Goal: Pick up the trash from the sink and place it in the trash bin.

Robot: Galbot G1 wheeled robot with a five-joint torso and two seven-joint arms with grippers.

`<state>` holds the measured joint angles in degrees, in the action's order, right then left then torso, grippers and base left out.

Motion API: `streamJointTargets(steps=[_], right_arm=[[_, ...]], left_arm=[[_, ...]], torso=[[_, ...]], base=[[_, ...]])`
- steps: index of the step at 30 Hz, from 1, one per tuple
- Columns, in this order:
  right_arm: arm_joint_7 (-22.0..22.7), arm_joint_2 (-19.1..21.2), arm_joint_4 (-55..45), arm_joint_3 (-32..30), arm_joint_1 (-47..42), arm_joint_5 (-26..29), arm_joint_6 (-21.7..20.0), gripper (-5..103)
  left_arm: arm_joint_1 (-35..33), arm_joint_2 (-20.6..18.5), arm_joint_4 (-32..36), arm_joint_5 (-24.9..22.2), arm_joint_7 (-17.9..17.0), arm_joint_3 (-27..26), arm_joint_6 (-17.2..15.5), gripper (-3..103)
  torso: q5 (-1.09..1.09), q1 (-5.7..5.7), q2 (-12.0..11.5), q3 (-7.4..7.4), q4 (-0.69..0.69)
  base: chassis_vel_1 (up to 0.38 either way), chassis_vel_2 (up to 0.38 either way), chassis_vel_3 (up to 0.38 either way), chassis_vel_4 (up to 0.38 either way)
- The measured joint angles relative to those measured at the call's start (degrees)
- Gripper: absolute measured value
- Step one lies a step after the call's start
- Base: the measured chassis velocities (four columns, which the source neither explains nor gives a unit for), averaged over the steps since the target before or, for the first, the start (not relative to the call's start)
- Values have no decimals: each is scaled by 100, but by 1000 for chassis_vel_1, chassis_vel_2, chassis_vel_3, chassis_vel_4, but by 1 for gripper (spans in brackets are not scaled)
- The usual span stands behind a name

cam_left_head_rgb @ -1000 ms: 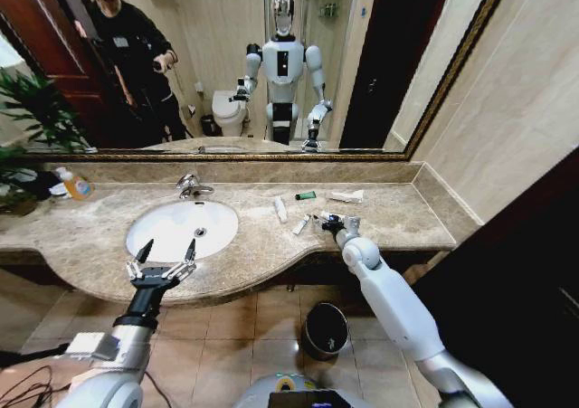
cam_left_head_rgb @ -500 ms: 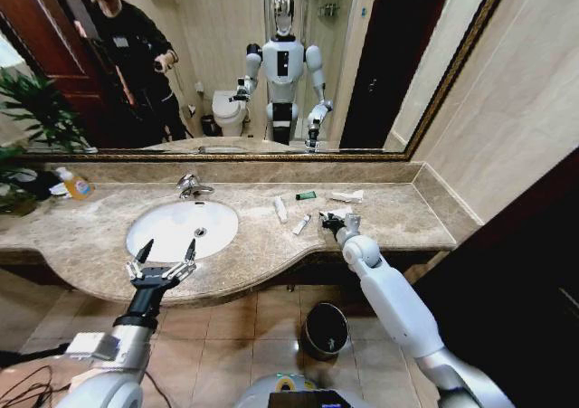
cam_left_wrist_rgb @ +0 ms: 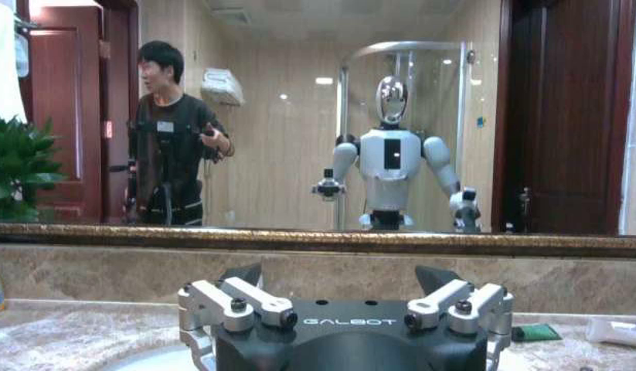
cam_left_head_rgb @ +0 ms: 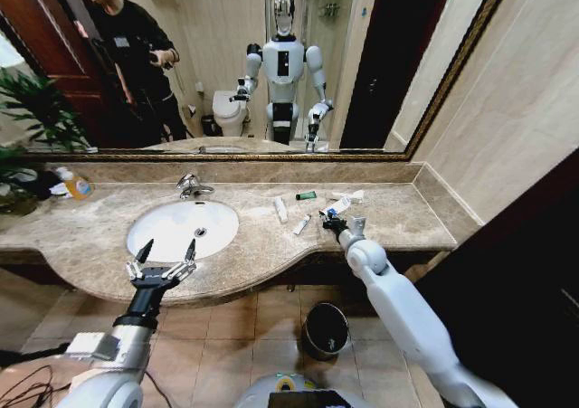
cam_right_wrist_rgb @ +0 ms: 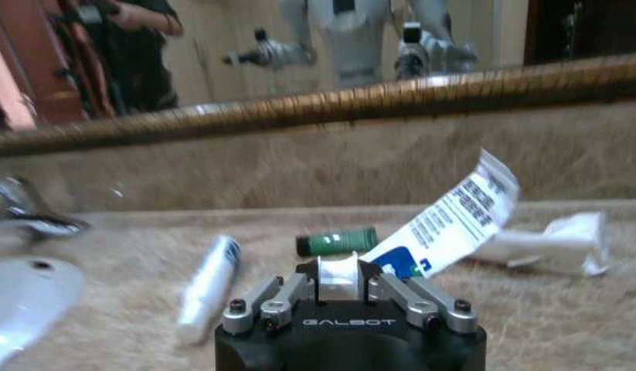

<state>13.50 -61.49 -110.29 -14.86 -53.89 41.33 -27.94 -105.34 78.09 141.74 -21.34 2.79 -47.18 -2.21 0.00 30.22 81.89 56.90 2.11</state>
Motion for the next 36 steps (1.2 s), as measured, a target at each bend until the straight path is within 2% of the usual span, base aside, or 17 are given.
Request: streamJointTargets(steps=[1,7,12,15,16,17,19,22,24,25,27,29,34,36], right_arm=[[0,0,0,0,0,0,0,21],[-68,619,-1184,-892,-1002,273,109,21],[-168,805,-1823,-1378,-1533,463,89,21],[300,931,-2515,-1648,-2045,893,-260,21],[300,931,-2515,-1648,-2045,893,-260,21],[450,968,-2751,-1727,-2262,1018,-445,21],[706,922,-3108,-1875,-2718,1075,-650,21],[806,850,-3270,-1984,-2999,1070,-756,21],[1047,709,-3363,-2257,-3767,1109,-996,21],[1047,709,-3363,-2257,-3767,1109,-996,21],[1238,704,-3365,-2383,-4447,1355,-1139,21],[1279,684,-3364,-2318,-4643,1428,-1180,21],[1175,467,-3238,-2042,-4494,1486,-1259,21],[709,280,-2803,-1949,-4359,1270,-1272,21]], left_arm=[[0,0,0,0,0,0,0,100],[0,0,0,0,0,0,0,100],[0,0,0,0,0,0,0,100],[0,0,0,0,1,0,0,100],[0,0,0,0,1,0,0,100],[0,0,0,0,1,0,0,100],[0,0,0,0,0,0,0,100],[0,0,0,0,0,0,0,100],[0,0,0,0,0,0,0,100],[0,0,0,0,0,0,0,100],[0,0,0,0,0,0,0,100],[0,0,0,0,0,0,0,100],[0,0,0,0,0,0,0,100],[0,0,0,0,0,0,0,100]], torso=[[0,0,0,0,0],[1,0,0,0,-2],[0,0,0,-1,-2],[0,0,0,0,0],[0,0,0,0,0],[-1,0,0,0,0],[1,0,-1,0,0],[0,0,-1,-1,0],[1,0,-1,0,0],[1,0,-1,0,0],[-1,0,-1,0,-3],[-2,-1,-1,-1,-3],[-1,-1,-1,-1,0],[0,0,-1,0,0]], base=[[0,0,0,0],[0,0,0,0],[0,0,0,0],[0,0,0,0],[0,0,0,0],[0,0,0,0],[0,0,0,0],[0,0,0,0],[0,0,0,0],[0,0,0,0],[0,0,0,0],[0,0,0,0],[0,0,0,0],[0,0,0,0]])
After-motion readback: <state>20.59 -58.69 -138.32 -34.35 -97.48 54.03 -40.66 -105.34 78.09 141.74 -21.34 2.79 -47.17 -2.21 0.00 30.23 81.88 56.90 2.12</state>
